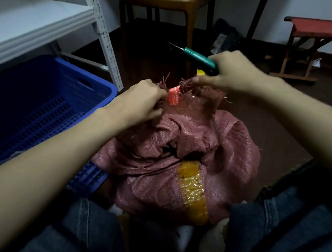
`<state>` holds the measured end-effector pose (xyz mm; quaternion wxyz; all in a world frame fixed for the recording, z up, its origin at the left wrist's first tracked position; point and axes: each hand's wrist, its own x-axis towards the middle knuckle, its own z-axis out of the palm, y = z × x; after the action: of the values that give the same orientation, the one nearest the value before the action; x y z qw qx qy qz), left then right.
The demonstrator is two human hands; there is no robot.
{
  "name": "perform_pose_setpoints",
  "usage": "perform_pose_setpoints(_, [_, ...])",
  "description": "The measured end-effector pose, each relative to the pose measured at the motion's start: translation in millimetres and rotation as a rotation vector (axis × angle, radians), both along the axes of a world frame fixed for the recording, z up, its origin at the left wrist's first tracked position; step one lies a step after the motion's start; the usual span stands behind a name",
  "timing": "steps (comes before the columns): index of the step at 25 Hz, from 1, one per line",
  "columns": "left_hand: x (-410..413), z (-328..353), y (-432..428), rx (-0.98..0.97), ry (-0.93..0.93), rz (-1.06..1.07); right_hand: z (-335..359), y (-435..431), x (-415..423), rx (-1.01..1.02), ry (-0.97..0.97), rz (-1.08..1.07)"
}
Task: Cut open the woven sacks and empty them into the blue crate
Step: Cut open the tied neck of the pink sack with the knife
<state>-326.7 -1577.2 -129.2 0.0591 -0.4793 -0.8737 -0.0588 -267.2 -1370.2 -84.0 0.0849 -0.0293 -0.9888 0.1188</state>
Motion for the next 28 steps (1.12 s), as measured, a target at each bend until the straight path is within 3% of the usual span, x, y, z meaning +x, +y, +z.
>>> perform_pose_setpoints(3, [-5, -1, -4, -0.021, 0.022, 0.005, 24, 16, 14, -0.023, -0.055, 0.049])
perform_pose_setpoints(7, [-7, -3, -3, -0.052, 0.089, -0.013, 31, 28, 19, 0.152, -0.135, 0.092])
perform_pose_setpoints(15, [-3, -9, 0, -0.009, 0.201, -0.084, 17, 19, 2, 0.382, -0.089, 0.134])
perform_pose_setpoints(28, [-2, -10, 2, -0.015, 0.157, -0.113, 12, 5, -1, 0.569, -0.098, 0.047])
